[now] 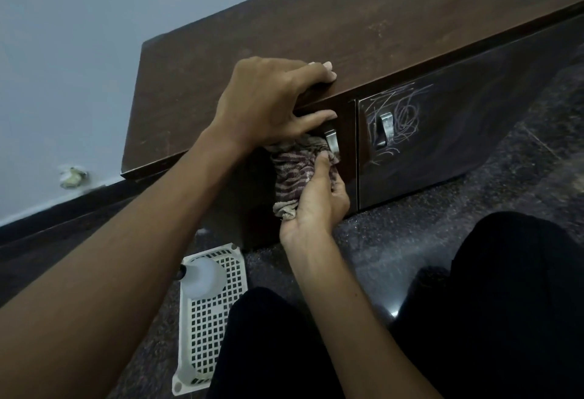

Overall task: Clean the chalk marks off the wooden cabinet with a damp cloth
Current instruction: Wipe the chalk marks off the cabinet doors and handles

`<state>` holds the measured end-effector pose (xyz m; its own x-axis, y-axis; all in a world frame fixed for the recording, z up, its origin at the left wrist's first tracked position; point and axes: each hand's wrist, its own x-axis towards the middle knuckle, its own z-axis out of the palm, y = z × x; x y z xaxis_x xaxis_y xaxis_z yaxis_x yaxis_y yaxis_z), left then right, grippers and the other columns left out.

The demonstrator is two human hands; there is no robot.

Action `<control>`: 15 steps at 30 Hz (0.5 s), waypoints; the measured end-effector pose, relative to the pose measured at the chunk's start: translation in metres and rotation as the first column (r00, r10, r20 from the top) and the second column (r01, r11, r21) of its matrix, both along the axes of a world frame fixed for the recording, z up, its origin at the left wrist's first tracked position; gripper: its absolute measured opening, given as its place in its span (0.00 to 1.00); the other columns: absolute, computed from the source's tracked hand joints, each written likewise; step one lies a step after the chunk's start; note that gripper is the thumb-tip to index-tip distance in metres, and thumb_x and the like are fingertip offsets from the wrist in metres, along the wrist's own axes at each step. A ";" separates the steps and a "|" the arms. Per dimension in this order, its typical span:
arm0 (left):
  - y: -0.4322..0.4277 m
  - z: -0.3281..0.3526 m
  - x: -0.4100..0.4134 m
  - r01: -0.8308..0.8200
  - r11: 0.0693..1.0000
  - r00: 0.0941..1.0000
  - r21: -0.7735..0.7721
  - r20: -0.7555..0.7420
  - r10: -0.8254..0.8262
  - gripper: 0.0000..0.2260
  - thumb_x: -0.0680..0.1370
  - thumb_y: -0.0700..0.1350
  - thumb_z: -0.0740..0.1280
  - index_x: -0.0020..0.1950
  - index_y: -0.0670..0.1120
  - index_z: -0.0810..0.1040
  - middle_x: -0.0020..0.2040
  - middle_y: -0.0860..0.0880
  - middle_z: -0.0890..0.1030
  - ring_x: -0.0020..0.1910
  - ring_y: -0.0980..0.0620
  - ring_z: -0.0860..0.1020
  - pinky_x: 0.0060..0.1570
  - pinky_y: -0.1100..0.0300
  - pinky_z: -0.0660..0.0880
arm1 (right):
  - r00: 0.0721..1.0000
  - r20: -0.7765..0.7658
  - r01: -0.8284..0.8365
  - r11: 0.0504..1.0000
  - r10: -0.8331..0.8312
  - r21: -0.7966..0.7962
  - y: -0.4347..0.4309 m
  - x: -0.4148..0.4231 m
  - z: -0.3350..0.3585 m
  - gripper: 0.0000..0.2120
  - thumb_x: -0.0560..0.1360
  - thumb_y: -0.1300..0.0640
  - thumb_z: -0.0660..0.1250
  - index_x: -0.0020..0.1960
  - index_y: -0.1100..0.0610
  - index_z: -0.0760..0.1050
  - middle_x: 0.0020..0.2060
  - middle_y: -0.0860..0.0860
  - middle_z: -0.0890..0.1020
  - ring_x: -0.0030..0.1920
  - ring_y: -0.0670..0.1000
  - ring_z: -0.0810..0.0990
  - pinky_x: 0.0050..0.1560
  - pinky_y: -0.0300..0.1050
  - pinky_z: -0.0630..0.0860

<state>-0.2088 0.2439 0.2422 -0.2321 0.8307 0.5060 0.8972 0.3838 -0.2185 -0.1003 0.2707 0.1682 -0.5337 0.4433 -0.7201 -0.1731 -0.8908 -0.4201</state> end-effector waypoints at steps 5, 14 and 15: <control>-0.001 0.000 0.000 -0.006 1.000 1.000 -0.012 0.018 0.006 0.21 0.77 0.63 0.67 0.61 0.50 0.81 0.54 0.51 0.86 0.51 0.48 0.85 0.40 0.49 0.80 | 0.995 0.095 -0.006 0.999 0.009 -0.032 -0.002 0.001 -0.011 0.15 0.75 0.49 0.73 0.58 0.54 0.79 0.51 0.55 0.85 0.48 0.54 0.85 0.48 0.54 0.84; 0.000 0.001 0.001 -0.012 1.000 0.999 -0.016 0.052 0.012 0.21 0.77 0.63 0.68 0.61 0.50 0.81 0.54 0.52 0.86 0.50 0.49 0.85 0.40 0.49 0.80 | 0.998 -0.018 -0.070 0.979 0.068 -0.190 0.012 -0.001 0.004 0.16 0.75 0.51 0.74 0.59 0.57 0.81 0.49 0.57 0.85 0.43 0.55 0.85 0.41 0.49 0.84; 0.000 0.002 0.001 -0.014 1.000 0.998 -0.015 0.067 0.015 0.21 0.76 0.64 0.68 0.61 0.51 0.81 0.54 0.52 0.86 0.51 0.50 0.85 0.41 0.49 0.80 | 0.998 -0.018 -0.066 0.984 0.064 -0.167 0.011 0.000 0.003 0.16 0.75 0.51 0.74 0.60 0.57 0.81 0.48 0.56 0.85 0.43 0.53 0.84 0.36 0.44 0.82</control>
